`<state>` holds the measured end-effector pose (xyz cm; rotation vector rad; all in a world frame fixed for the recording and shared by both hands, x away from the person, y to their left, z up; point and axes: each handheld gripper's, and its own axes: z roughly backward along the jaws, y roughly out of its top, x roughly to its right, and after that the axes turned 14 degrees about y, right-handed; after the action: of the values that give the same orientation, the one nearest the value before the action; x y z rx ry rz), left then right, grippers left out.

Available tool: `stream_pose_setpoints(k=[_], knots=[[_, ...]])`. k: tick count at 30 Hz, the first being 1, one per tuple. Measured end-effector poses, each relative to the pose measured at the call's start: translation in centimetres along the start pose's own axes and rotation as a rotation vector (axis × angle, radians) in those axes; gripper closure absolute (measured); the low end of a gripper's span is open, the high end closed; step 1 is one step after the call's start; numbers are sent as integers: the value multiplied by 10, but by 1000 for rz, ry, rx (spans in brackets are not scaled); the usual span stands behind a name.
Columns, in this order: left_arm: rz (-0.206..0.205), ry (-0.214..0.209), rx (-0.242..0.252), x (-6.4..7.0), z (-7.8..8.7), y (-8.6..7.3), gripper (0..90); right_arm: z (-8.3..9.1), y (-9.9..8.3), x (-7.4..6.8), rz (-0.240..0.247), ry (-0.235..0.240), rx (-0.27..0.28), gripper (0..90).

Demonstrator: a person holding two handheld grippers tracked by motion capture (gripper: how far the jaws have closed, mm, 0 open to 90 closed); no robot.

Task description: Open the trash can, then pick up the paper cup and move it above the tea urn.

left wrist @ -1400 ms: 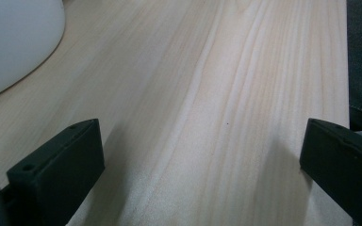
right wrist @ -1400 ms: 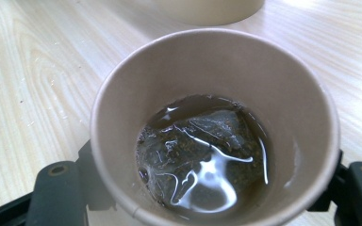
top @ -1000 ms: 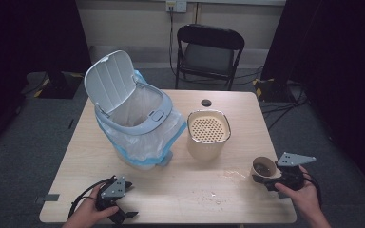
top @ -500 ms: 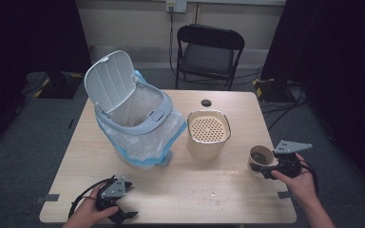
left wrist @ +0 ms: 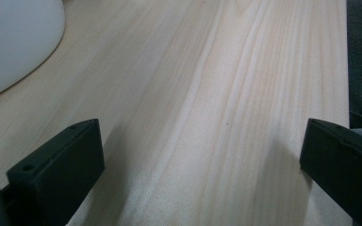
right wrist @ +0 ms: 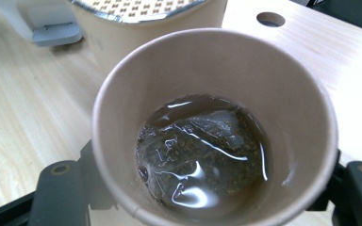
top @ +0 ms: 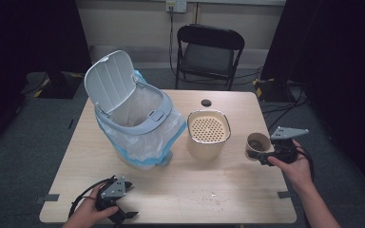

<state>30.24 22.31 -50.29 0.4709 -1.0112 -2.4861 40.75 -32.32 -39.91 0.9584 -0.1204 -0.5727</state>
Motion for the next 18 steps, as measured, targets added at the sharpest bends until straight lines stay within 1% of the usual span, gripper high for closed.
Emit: stream_pose_setpoints(k=[4, 9, 10, 13, 16, 18], knots=[[2, -1, 4, 0, 0, 0, 0, -1, 11, 7, 3, -8, 10, 270], [0, -2, 4, 0, 0, 0, 0, -3, 23, 14, 9, -18, 5, 270], [2, -1, 3, 0, 0, 0, 0, -4, 24, 15, 12, -22, 3, 270], [0, 0, 0, 0, 0, 0, 0, -7, 27, 18, 9, -14, 4, 271], [-1, -1, 1, 0, 0, 0, 0, -11, 30, 22, 9, -13, -13, 270], [-2, 0, 1, 0, 0, 0, 0, -14, 32, 25, 11, -14, -14, 271]])
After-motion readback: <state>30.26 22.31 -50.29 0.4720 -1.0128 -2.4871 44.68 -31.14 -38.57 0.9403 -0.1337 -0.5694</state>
